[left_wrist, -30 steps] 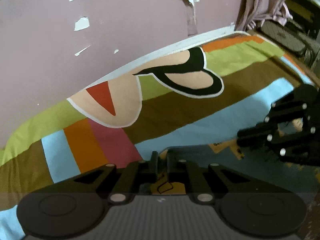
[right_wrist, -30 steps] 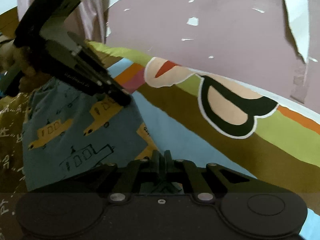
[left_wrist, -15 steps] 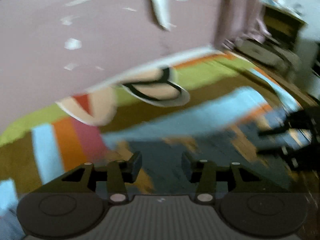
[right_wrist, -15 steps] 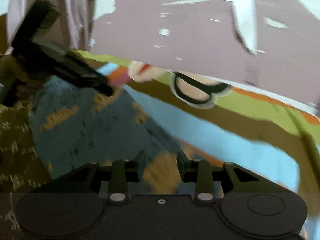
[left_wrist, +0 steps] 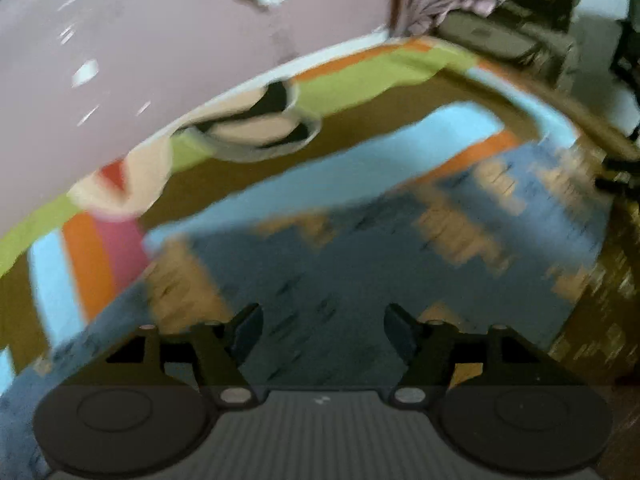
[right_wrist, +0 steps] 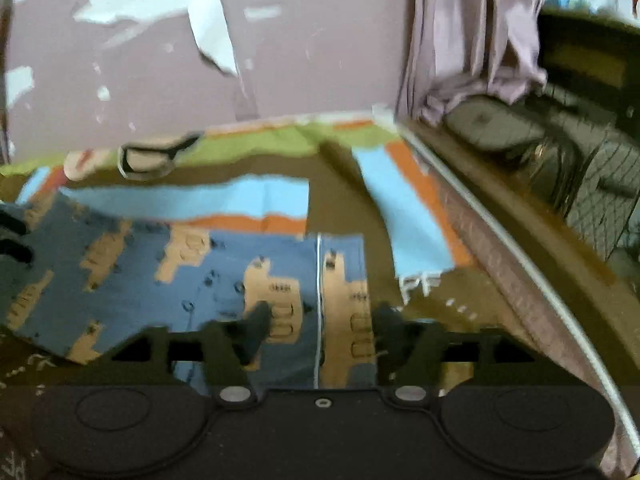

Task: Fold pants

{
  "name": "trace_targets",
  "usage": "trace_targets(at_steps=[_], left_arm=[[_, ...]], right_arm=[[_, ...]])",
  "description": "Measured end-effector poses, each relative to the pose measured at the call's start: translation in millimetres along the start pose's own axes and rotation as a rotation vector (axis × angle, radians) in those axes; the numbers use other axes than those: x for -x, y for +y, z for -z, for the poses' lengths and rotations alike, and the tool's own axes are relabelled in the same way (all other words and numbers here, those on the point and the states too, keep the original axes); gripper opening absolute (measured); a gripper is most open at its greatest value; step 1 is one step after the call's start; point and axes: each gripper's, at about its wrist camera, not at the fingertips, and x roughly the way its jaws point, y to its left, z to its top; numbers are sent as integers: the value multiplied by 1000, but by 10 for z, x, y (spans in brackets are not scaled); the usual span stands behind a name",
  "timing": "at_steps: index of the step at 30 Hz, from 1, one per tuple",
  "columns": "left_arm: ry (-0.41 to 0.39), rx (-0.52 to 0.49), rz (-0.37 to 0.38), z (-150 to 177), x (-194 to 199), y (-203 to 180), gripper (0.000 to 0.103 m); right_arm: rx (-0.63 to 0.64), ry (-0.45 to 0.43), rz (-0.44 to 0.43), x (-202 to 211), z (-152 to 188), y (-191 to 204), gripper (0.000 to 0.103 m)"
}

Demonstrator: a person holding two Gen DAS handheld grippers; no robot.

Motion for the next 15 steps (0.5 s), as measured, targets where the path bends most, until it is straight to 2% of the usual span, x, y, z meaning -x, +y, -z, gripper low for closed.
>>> trace_targets(at_steps=[3,6,11,13,15], left_arm=[[-37,-76,106,-367,-101,-369,78],[-63,-197,206,-808,-310,-895,79],[-89,-330,305,-1366,-734,-1622,74],[-87,-380,333,-1463,-865,-1831,74],[-65,-445,293,-1475,-1050,-2022,74]], right_arm=[[-64,-2,-28,97,40,-58,70],[-173,33,-47,136,115,-193,69],[-461,108,-148,154,320,-455,57],[-547,132,-213,142,404,-505,57],[-594,141,-238,109,455,-515,57]])
